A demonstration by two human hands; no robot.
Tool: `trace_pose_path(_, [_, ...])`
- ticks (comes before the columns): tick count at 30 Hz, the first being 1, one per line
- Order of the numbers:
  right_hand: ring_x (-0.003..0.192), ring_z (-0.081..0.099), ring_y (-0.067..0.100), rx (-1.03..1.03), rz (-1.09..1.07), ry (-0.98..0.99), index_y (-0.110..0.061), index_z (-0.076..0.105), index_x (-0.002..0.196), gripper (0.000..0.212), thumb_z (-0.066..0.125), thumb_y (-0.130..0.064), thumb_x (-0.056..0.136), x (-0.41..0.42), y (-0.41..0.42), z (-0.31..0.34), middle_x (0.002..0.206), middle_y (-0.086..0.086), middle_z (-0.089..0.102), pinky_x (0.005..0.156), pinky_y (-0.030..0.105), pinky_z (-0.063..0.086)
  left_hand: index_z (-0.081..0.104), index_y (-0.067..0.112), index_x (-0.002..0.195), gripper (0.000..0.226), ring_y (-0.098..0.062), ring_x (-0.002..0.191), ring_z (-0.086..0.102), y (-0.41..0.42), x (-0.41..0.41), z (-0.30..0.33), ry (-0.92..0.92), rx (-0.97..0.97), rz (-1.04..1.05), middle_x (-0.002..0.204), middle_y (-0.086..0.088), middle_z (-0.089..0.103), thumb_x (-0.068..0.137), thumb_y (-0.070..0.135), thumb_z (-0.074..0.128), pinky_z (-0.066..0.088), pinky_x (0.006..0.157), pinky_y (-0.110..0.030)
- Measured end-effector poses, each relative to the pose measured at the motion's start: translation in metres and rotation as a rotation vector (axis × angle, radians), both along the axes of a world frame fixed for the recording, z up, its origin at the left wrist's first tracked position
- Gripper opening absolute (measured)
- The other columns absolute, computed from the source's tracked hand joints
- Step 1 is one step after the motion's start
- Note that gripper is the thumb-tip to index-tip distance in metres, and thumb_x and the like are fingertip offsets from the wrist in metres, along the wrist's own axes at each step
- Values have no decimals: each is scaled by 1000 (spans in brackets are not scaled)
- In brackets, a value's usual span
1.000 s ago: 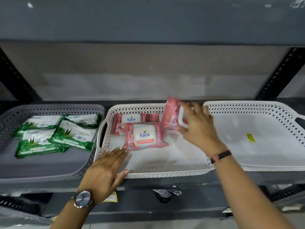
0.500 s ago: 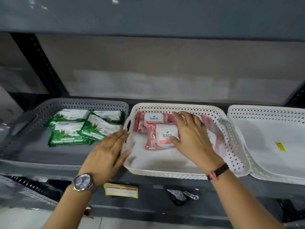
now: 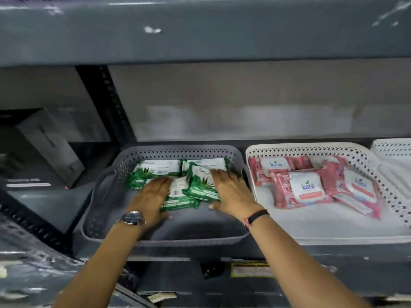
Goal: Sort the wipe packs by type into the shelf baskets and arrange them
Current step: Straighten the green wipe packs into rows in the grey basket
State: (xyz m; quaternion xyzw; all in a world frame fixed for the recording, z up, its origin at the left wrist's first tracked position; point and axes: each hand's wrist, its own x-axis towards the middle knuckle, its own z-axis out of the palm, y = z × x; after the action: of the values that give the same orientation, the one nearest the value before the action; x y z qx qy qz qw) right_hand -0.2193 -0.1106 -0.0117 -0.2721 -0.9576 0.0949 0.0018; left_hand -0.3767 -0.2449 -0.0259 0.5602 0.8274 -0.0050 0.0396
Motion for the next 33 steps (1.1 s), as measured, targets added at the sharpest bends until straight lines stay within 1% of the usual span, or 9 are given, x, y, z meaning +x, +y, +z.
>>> trace_pose_path(3, [133,35,31,-9,-52,29,-12,16,143,89,72,-31,76,-4,0,-3,146,13,35,111,43,29,9,19,146,89,-18,138,10,4,-4,-2,23,23,-28,154,-1,9,81,36,67,13,112,-29])
trace_pose_path(6, [133,35,29,-46,-83,45,-15,19,142,90,75,-30,73,-4,-1,-3,146,9,37,111,47,27,16,23,144,82,-16,134,21,3,-10,-2,-9,63,-45,150,2,21,81,32,68,21,109,-28])
trace_pose_path(11, [136,30,23,-43,-34,-17,-20,21,142,87,73,-27,74,-2,-1,-3,149,1,32,110,48,27,18,20,144,84,-20,130,30,-9,-32,5,-94,-18,-87,146,-3,30,79,23,71,32,105,-31])
trace_pose_path(16, [139,23,19,-68,31,-61,-20,20,143,84,71,-21,76,-8,-8,-10,152,0,27,113,45,23,13,18,146,88,-20,134,20,-19,-53,7,-177,-64,-124,151,-3,14,80,16,70,19,108,-21])
trace_pose_path(22, [138,22,20,-87,50,-91,-20,18,143,87,71,-24,76,-13,-8,-11,151,0,26,113,50,26,11,22,146,90,-22,131,21,-17,-61,0,-178,-96,-113,149,-5,14,79,18,71,23,108,-26])
trace_pose_path(26, [142,13,21,-165,71,-143,-19,8,145,96,71,-35,75,-15,-10,-4,155,2,14,117,47,16,7,24,146,89,-23,132,19,-19,-60,-3,-134,-125,-95,149,-5,11,82,23,69,23,110,-29])
trace_pose_path(28, [143,10,20,-205,63,-102,-19,6,145,92,67,-40,79,-16,-10,2,157,1,10,117,42,11,7,24,146,90,-24,132,18,-19,-60,-2,-124,-140,-87,150,-5,11,81,25,70,23,110,-32])
trace_pose_path(30, [143,14,20,-188,22,-1,-17,10,144,76,54,-42,87,-21,-8,6,156,4,14,117,40,12,5,24,146,91,-25,135,13,-18,-60,3,-137,-178,-75,152,-6,6,82,31,69,20,111,-33])
trace_pose_path(33, [142,17,22,-116,-91,135,-12,17,143,56,30,-41,97,-39,-2,3,154,9,20,119,45,13,10,19,146,75,-23,138,9,-9,-56,17,-193,-83,-63,153,-6,6,90,41,55,17,113,-34])
